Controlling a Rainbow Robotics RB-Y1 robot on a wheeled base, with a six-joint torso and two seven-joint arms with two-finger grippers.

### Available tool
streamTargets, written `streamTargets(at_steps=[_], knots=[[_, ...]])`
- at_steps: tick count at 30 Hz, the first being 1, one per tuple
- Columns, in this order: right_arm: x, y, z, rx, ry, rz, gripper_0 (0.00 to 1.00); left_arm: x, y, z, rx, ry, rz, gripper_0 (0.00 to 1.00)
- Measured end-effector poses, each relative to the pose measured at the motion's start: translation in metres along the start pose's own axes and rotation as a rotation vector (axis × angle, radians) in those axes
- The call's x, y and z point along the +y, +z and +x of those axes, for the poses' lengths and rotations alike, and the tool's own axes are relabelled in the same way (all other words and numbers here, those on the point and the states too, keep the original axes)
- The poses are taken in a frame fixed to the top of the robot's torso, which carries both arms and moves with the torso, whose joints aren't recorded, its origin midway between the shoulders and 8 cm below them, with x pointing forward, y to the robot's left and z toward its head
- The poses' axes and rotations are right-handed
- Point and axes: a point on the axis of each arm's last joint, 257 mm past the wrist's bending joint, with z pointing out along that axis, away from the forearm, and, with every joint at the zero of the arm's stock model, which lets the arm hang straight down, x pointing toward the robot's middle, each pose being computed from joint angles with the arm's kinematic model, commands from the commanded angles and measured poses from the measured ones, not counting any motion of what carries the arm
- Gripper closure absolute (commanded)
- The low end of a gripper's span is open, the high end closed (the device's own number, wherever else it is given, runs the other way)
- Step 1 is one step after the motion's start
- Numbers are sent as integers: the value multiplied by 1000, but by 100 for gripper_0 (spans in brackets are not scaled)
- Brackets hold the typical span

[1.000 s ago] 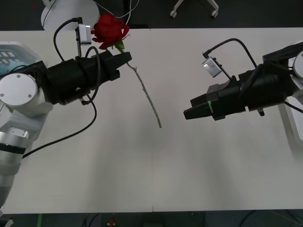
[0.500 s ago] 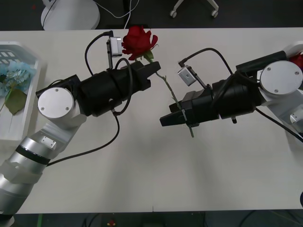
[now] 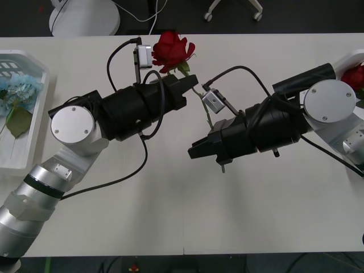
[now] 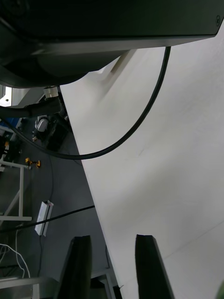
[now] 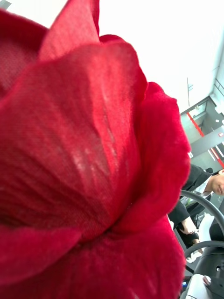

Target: Put the red flowers into the right box and the blue flowers into the left box

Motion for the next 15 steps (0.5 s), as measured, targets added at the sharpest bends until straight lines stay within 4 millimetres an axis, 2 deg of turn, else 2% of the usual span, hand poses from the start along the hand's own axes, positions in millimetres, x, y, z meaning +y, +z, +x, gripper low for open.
streamTargets(at_steps=[6, 9, 11, 12, 13, 14, 15], knots=[[0, 0, 0, 0, 1, 1, 100, -1, 0, 0, 1, 1, 2, 98], [0, 0, 0, 1, 1, 1, 100, -1, 1, 1, 1, 1, 2, 83], [0, 0, 0, 1, 1, 1, 100, -1, 1, 1, 1, 1, 2, 41], [0, 0, 0, 1, 1, 1, 100, -1, 1, 1, 1, 1, 2, 26], [0, 0, 0, 1, 1, 1, 100, -1, 1, 1, 1, 1, 2, 16], [0, 0, 0, 1, 1, 1, 100, -1, 1, 1, 1, 1, 2, 1], [0, 0, 0, 1, 1, 1, 100, -1, 1, 1, 1, 1, 2, 0]])
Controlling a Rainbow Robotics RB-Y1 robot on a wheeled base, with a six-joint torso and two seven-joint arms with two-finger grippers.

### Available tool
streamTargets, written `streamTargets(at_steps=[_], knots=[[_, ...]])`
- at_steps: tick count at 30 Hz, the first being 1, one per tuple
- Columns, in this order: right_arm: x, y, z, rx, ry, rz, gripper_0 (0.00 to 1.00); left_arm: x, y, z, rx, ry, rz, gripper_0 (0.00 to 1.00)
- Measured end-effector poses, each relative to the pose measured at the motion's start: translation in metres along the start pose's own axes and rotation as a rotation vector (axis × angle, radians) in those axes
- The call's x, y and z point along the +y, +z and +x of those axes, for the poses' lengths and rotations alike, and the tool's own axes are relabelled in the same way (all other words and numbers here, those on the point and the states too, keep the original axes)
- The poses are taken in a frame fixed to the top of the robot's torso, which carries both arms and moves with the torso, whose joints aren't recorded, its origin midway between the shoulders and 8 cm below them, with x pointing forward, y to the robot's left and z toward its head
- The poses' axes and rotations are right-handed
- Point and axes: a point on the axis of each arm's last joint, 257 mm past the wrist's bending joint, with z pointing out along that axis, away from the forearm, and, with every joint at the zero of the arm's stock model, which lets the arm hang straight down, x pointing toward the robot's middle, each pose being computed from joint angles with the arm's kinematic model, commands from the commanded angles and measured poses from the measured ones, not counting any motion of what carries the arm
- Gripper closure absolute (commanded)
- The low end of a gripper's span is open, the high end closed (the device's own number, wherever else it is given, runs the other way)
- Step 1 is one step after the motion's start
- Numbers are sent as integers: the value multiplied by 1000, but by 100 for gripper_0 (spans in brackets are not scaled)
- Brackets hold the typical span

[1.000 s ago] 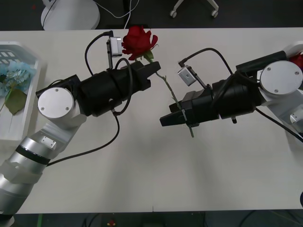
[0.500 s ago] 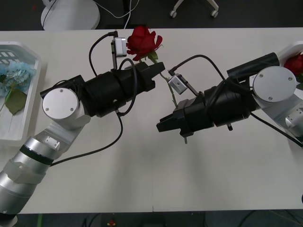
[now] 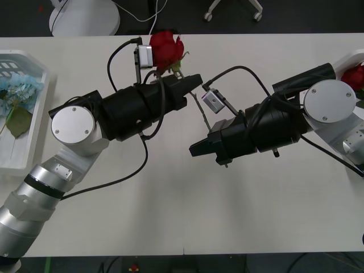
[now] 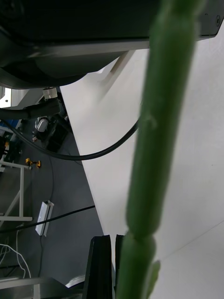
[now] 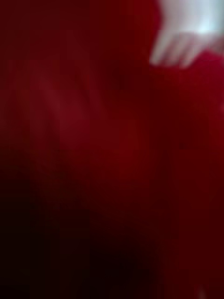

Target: Put the red flowers into the right box and the blue flowers into the left box

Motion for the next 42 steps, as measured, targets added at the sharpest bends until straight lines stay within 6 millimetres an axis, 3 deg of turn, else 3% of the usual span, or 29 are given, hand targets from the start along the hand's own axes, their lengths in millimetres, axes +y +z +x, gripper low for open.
streamTargets(at_steps=[6, 11, 18, 23, 27, 31, 36, 42], knots=[[0, 0, 0, 1, 0, 1, 100, 1, -1, -3, -6, -1, -2, 0], [-13, -6, 6, 18, -14, 47, 100, 5, -11, -19, -19, -8, 2, 0], [-61, -32, 17, 52, 40, 223, 100, 25, -72, -59, -29, -34, 12, 0], [-95, -65, 14, 42, 101, 364, 100, 35, -116, -69, 16, -8, 5, 0], [-129, -121, 12, 22, 194, 511, 100, 42, -145, -69, 74, 27, -13, 0], [-172, -209, 21, -5, 341, 676, 100, 51, -170, -61, 179, 85, -50, 0], [-223, -335, 50, -43, 480, 930, 100, 62, -189, -56, 279, 176, -97, 0], [-254, -440, 103, 18, 547, 1189, 100, 61, -193, -52, 343, 473, -52, 0]])
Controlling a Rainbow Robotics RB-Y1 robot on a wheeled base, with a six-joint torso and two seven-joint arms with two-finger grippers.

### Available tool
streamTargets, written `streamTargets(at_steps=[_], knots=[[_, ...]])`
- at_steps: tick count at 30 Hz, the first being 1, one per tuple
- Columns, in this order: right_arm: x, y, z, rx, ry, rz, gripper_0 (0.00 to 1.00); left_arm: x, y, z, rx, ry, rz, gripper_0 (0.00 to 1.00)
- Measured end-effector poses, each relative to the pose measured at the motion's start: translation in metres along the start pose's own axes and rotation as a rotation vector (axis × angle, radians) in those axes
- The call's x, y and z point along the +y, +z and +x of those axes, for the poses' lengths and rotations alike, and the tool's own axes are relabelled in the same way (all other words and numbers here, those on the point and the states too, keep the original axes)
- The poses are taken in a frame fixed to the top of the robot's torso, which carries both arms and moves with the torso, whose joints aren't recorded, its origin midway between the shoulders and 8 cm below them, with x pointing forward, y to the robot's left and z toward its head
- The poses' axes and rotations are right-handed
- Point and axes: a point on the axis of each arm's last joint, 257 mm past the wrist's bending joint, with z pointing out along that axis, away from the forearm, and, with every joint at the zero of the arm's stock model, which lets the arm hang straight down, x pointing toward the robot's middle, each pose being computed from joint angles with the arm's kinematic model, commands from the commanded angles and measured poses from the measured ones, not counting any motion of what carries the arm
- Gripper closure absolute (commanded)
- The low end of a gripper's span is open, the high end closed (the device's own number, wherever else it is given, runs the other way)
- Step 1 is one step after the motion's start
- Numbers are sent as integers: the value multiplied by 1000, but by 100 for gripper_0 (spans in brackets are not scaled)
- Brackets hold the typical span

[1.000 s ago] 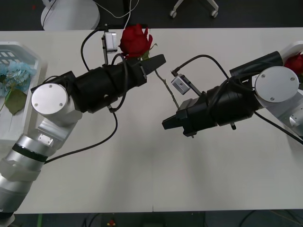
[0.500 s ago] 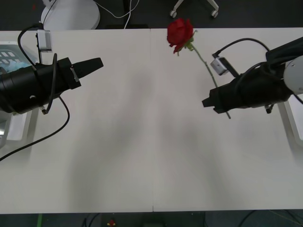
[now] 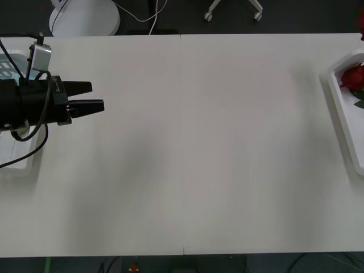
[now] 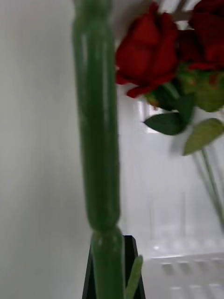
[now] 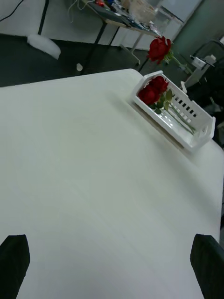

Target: Put the red flowers into the right box and the blue flowers into the left box

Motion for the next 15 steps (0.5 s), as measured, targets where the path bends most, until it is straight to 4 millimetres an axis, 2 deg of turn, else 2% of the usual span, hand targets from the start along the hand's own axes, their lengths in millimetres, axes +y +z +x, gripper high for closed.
streamTargets(at_steps=[3, 8, 11, 15], knots=[[-49, 1, 7, 13, -90, 124, 100, -8, 3, 3, 15, 70, 32, 0], [-133, -1, 17, 21, -126, 346, 100, -20, 6, 17, 59, 47, 75, 0], [-166, -5, 22, 16, -127, 434, 100, -23, 6, 18, 55, 38, 87, 0], [-199, -7, 25, 5, -159, 543, 100, -27, 6, 23, 63, 70, 102, 0]])
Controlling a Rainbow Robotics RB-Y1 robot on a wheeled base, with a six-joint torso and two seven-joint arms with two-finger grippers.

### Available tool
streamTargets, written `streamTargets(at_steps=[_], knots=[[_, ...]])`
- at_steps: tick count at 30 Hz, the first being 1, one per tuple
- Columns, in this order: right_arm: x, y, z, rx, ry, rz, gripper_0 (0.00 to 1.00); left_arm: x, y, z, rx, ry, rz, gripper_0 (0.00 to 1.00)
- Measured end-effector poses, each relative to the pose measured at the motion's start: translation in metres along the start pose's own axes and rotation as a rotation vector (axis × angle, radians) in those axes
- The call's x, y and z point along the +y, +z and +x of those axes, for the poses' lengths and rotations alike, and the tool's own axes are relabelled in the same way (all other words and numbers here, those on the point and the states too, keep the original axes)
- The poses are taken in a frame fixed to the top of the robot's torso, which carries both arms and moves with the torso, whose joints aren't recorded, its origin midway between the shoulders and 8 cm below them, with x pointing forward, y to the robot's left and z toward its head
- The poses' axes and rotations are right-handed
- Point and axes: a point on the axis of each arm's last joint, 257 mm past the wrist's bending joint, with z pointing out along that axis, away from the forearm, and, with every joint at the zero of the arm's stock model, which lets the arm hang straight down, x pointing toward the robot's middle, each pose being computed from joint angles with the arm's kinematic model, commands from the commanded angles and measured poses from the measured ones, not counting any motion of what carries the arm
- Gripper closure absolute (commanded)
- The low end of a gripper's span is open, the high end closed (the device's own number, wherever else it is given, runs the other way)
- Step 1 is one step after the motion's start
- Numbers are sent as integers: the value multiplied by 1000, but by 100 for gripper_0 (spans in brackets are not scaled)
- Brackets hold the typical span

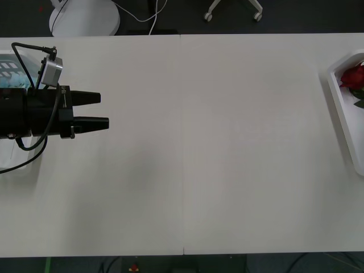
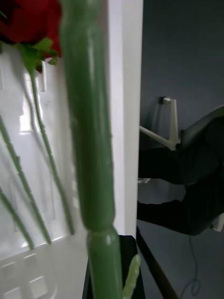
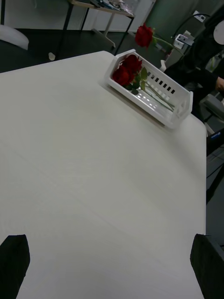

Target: Put the red flowers into the right box and the blue flowers into the left box

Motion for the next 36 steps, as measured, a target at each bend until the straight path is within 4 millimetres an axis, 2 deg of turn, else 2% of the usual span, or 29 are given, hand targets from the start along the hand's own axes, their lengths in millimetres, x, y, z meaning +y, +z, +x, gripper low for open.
streamTargets(at_steps=[3, 9, 12, 13, 14, 16, 18, 20, 28, 32, 36], knots=[[-4, 14, 7, -7, -28, 52, 100, -7, 5, 7, 13, 50, 23, 0], [14, 37, 26, 13, -48, 74, 100, -20, 26, 25, 32, 39, 55, 0], [22, 43, 34, 27, -61, 78, 100, -23, 30, 30, 37, 31, 63, 0], [24, 44, 35, 30, -66, 79, 94, -24, 31, 30, 38, 30, 65, 0], [26, 44, 35, 32, -70, 80, 84, -24, 31, 31, 39, 29, 67, 0], [27, 45, 36, 34, -80, 87, 53, -26, 32, 32, 41, 28, 70, 0], [25, 45, 36, 35, -86, 95, 41, -26, 34, 33, 41, 26, 68, 0], [25, 45, 36, 34, -67, 97, 33, -25, 35, 34, 39, 23, 65, 0], [28, 43, 30, 9, 45, 57, 12, -28, 39, 37, 43, 18, 70, 0], [37, 41, 21, -16, 115, 3, 11, -28, 39, 37, 43, 18, 70, 0], [48, 30, -6, -75, 47, -23, 11, -28, 39, 37, 43, 18, 70, 0]])
